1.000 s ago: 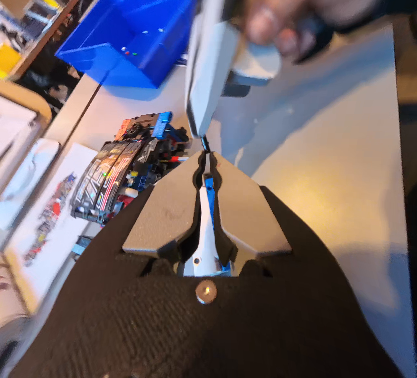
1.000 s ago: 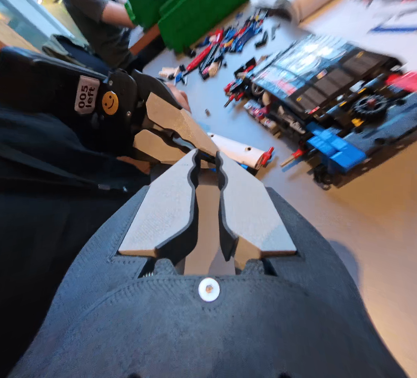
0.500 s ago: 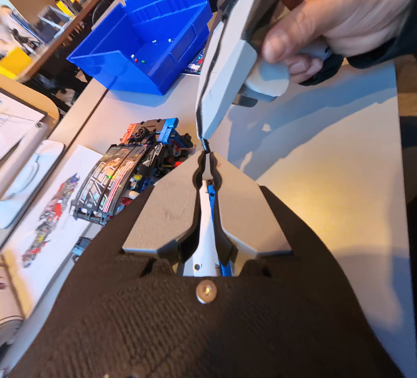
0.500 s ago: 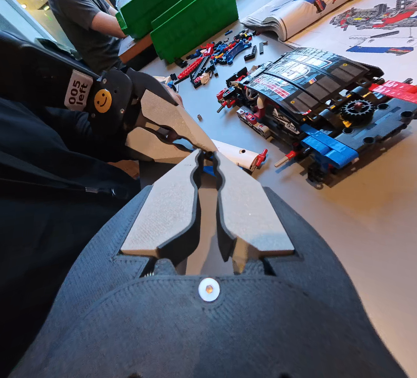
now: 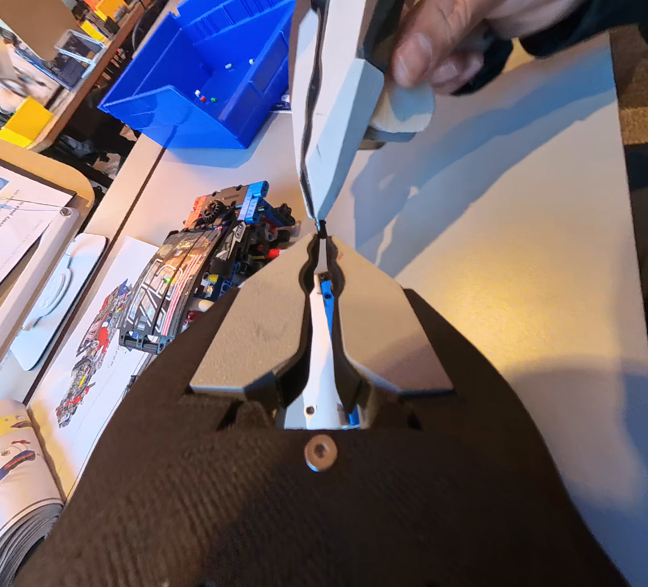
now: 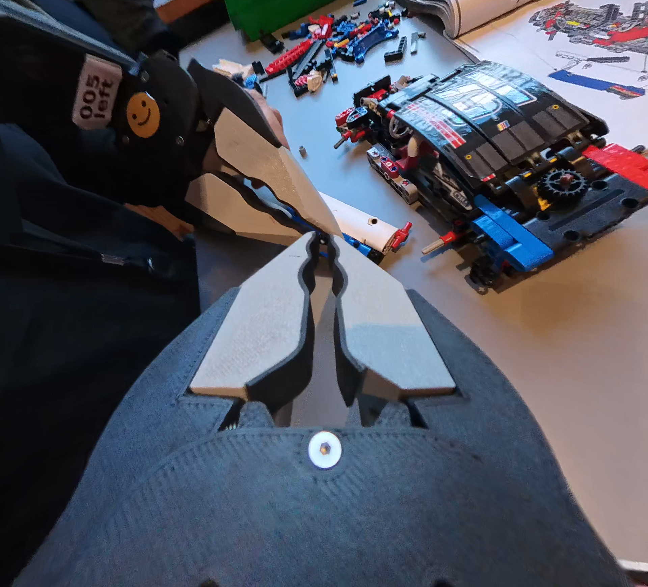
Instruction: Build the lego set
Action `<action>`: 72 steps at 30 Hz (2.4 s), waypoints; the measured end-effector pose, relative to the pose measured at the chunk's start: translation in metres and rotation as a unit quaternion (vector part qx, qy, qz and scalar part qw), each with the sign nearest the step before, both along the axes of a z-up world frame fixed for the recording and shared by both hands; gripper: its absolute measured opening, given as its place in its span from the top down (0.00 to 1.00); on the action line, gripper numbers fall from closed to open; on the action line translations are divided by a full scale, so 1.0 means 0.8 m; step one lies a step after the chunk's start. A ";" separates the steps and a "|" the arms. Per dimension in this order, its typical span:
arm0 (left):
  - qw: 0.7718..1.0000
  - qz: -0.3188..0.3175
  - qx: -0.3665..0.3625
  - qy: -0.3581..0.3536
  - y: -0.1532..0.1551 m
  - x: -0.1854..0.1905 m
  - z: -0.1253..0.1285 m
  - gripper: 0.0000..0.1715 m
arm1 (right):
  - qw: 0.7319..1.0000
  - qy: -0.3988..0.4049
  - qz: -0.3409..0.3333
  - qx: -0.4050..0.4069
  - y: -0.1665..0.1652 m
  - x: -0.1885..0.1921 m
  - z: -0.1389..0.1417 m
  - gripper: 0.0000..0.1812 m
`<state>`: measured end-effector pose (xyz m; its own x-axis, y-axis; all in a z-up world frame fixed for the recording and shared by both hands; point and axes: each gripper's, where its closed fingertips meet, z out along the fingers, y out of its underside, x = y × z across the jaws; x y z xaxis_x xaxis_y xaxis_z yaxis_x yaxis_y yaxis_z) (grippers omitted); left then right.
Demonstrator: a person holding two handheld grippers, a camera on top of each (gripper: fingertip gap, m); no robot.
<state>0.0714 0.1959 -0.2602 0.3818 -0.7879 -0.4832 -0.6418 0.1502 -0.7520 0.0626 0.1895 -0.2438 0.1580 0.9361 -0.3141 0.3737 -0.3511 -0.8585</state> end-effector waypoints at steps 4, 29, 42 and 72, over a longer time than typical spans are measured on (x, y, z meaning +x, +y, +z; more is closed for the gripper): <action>1.000 -0.003 -0.006 0.002 0.000 -0.001 -0.003 1.00 | 0.999 -0.034 0.004 0.040 0.000 0.000 -0.006 0.99; 0.984 0.069 -0.166 0.020 0.007 -0.043 -0.038 0.69 | 0.998 -0.055 -0.021 0.023 0.014 0.004 -0.026 1.00; 0.960 0.062 -0.270 0.027 0.002 -0.045 -0.067 0.69 | 0.979 -0.161 -0.020 0.120 0.020 0.006 -0.063 0.99; 0.958 0.055 -0.282 -0.018 0.009 -0.039 -0.064 0.70 | 0.887 -0.306 -0.005 0.345 0.019 0.012 -0.073 1.00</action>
<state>0.0399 0.2031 -0.3116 0.4859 -0.8737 0.0227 -0.6031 -0.3539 -0.7149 0.0720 0.2048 -0.3022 0.1113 0.8694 0.4815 0.8439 0.1731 -0.5078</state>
